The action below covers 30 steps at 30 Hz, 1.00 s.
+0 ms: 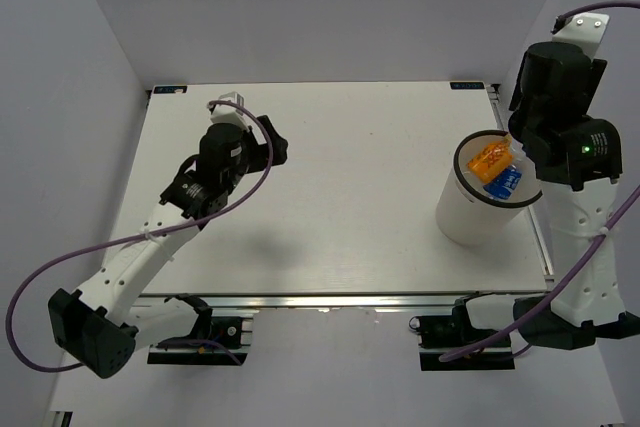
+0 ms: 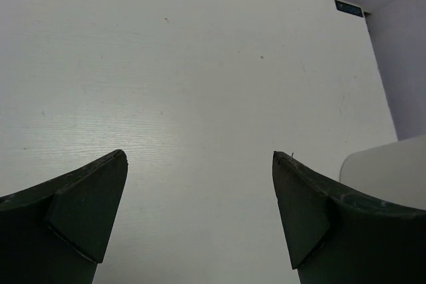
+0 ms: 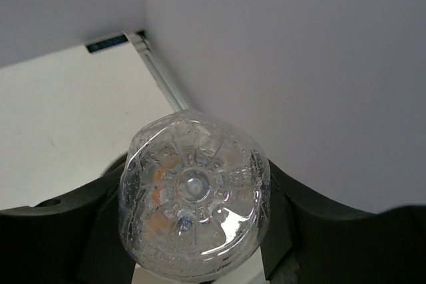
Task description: Put the plastic bottles in the bin
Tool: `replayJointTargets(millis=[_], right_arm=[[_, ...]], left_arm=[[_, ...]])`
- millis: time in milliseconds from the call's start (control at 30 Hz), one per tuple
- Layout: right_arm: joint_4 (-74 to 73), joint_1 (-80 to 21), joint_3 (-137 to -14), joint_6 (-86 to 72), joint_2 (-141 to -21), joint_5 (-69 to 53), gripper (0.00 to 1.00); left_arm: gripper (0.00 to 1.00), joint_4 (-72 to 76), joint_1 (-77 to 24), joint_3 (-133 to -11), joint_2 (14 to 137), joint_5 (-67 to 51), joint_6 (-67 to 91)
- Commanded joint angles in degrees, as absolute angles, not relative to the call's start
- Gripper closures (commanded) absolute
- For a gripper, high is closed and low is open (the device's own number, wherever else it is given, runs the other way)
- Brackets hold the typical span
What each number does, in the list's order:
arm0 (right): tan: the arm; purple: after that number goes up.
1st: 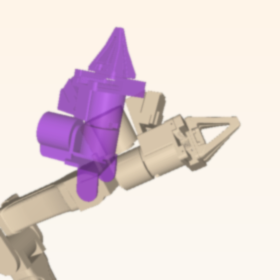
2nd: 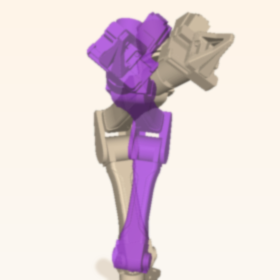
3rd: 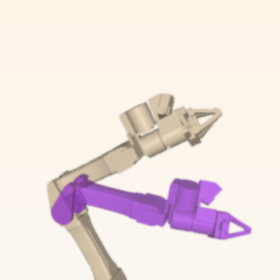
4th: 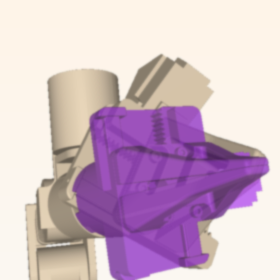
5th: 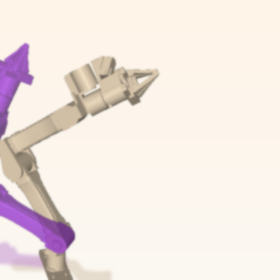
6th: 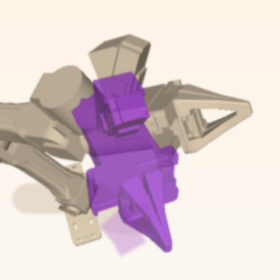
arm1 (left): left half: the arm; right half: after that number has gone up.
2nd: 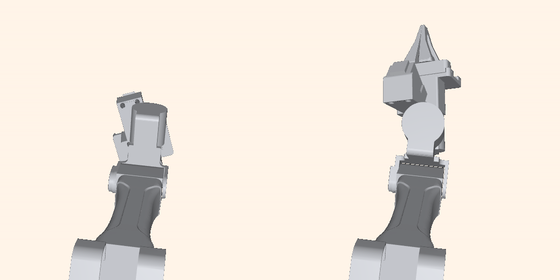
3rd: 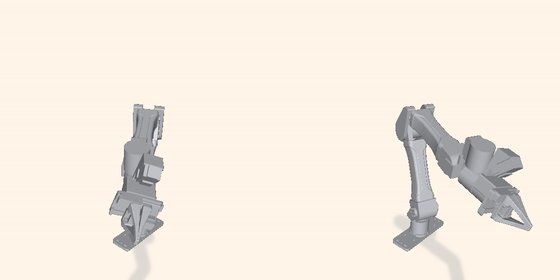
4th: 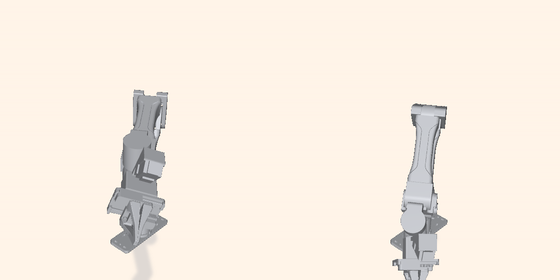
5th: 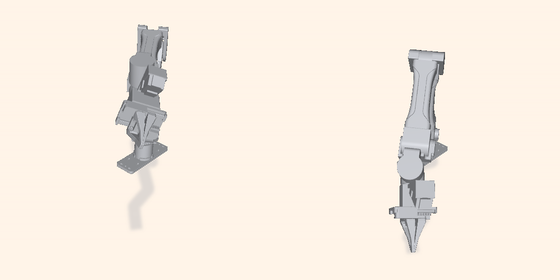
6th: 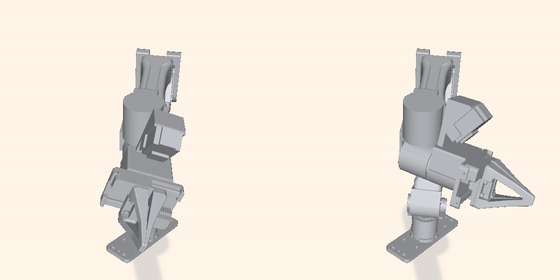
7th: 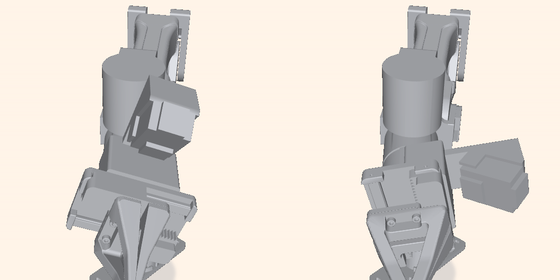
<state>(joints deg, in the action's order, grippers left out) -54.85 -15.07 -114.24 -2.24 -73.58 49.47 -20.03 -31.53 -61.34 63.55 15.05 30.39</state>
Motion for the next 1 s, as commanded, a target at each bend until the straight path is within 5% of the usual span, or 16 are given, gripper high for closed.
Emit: replayJointTargets(millis=[0, 233, 667, 933, 967], right_arm=[[-63.53, -15.12, -115.49, -0.35, -74.00, 57.57, 0.84], [-65.57, -14.68, -103.22, -3.16, -70.93, 52.92, 0.84], [-43.59, -13.80, -77.18, -5.71, -63.02, 42.46, 0.82], [-50.01, -13.80, -72.08, -10.45, -65.57, 46.93, 0.63], [-49.66, -13.89, -71.29, -10.89, -65.39, 46.93, 0.53]], left_arm=[[0.02, -21.62, -28.49, -63.55, 64.60, 13.02, 30.06], [0.02, -19.77, -21.71, -62.14, 66.62, 5.89, 31.64], [0.02, -20.12, -21.45, -60.73, 66.09, 7.21, 32.17], [0.02, -20.74, -21.45, -60.12, 65.30, 8.09, 32.52], [0.02, -21.00, -21.45, -60.20, 65.22, 8.09, 32.52]])
